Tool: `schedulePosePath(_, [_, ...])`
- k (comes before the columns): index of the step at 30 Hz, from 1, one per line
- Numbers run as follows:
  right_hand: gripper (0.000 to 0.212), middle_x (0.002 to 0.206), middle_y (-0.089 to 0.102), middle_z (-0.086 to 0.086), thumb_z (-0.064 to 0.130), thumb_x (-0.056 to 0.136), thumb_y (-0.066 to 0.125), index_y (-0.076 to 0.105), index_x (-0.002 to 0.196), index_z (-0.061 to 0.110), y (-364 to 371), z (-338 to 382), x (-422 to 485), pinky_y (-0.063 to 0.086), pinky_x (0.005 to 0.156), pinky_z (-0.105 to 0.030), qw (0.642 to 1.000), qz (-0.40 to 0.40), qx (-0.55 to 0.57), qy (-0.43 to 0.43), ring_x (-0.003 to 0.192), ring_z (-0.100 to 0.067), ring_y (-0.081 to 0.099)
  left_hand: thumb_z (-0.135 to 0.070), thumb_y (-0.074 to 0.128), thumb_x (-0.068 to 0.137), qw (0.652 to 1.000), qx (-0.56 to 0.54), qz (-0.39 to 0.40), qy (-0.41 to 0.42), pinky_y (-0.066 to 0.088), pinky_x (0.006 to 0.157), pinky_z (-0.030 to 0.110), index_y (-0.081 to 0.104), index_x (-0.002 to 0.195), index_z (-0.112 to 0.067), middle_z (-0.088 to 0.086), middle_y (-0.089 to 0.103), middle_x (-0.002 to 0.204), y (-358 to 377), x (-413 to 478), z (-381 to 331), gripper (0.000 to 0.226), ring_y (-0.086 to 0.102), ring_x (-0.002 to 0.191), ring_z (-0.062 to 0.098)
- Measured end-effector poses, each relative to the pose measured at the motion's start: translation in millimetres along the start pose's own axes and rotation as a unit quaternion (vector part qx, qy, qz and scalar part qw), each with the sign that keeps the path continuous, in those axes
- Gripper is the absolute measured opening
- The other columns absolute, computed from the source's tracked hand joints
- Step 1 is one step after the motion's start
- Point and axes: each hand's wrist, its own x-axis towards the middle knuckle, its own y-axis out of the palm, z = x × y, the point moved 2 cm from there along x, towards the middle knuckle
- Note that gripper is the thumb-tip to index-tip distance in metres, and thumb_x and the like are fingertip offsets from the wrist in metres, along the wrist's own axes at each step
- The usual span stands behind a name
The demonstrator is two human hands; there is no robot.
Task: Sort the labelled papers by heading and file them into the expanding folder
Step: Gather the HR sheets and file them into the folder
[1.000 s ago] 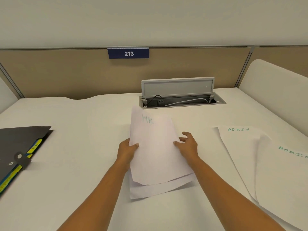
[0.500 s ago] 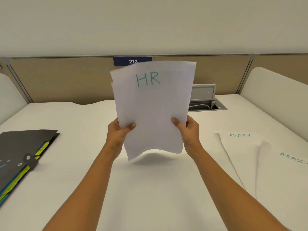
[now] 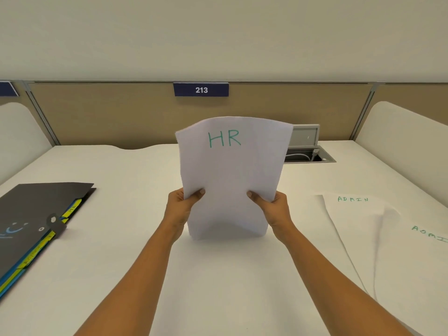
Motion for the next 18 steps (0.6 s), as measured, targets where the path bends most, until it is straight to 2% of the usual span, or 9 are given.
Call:
schedulePosePath(3, [0.008,0.082,0.067,0.0,0.021,0.081,0.072,0.064,0.081,0.019,3.0,-3.2,-2.4,0.052,0.069,-0.028,1.0,0.006,-0.007,0.001,0.081,-0.024,0.062,-0.011,0.064,0.085,1.0,-0.004,-0.008,-0.02,0.054,0.061,0.018,0.069,0.081,-0.012,-0.007,0.073,0.071,-3.8,-5.5,5.7,0.007,0.069,0.066,0.008])
schedulePosePath(8, [0.008,0.086,0.068,0.001,0.024,0.086,0.065,0.064,0.09,0.017,19.6,3.9,-0.3,0.056,0.064,-0.024,0.999,0.053,-0.01,0.005,0.076,-0.018,0.066,-0.019,0.063,0.087,0.998,0.006,-0.057,-0.038,0.055,0.076,0.031,0.066,0.088,-0.015,0.002,0.069,0.088,-20.4,-6.5,-4.9,0.005,0.066,0.081,0.021])
schedulePosePath(12, [0.021,0.099,0.069,-0.008,0.021,0.089,0.062,0.064,0.106,0.009,43.8,-3.2,0.5,0.055,0.076,-0.035,0.994,0.105,-0.032,0.029,0.087,-0.028,0.066,-0.014,0.063,0.087,0.991,0.046,-0.11,-0.066,0.051,0.084,0.036,0.063,0.11,-0.006,0.01,0.067,0.105,-54.2,-11.6,-3.2,0.024,0.064,0.092,0.029])
schedulePosePath(18, [0.025,0.106,0.068,-0.011,0.016,0.091,0.059,0.062,0.114,0.007,96.3,-18.1,-7.9,0.053,0.082,-0.038,0.98,0.181,-0.052,0.062,0.094,-0.031,0.065,-0.003,0.065,0.083,0.972,0.059,-0.207,-0.092,0.049,0.081,0.033,0.061,0.116,-0.004,0.012,0.065,0.108,-119.5,-29.0,-0.1,0.033,0.062,0.088,0.027])
